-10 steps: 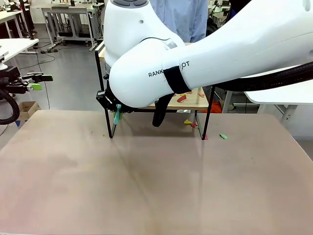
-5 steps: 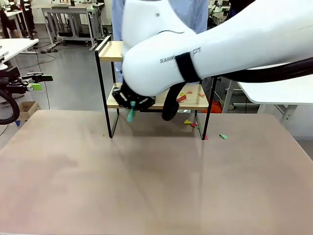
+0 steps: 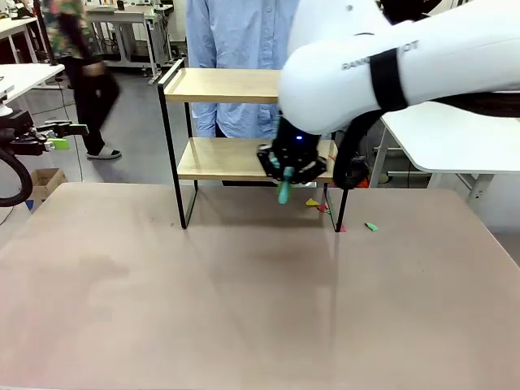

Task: Clean the shelf.
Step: Clean the specific section of the Shelf indicated by the human with the Duster.

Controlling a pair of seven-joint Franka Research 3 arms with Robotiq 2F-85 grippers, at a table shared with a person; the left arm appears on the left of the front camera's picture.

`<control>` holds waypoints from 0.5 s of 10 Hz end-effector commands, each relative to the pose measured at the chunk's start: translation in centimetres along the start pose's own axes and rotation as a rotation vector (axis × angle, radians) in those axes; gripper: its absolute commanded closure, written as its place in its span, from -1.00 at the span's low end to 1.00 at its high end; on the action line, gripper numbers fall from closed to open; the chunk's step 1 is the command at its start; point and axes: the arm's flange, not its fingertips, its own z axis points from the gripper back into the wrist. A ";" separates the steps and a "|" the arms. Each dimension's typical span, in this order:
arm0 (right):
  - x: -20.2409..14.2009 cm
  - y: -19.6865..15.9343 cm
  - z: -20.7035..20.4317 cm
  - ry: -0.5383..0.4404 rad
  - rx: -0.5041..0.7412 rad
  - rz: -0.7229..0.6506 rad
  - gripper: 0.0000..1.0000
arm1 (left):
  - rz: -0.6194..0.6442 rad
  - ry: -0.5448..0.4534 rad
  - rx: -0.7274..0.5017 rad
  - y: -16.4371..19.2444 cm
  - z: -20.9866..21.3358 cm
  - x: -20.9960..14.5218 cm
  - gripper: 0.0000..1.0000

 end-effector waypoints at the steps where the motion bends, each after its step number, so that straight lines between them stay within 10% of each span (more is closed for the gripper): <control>1: -0.2 -4.8 0.9 0.019 -0.028 -0.016 0.74 | -0.008 -0.002 0.001 -0.2 0.0 0.3 -1.00; 5: -0.1 -10.6 2.9 -0.033 -0.121 -0.047 0.74 | -0.008 -0.002 0.001 -0.2 0.0 0.3 -1.00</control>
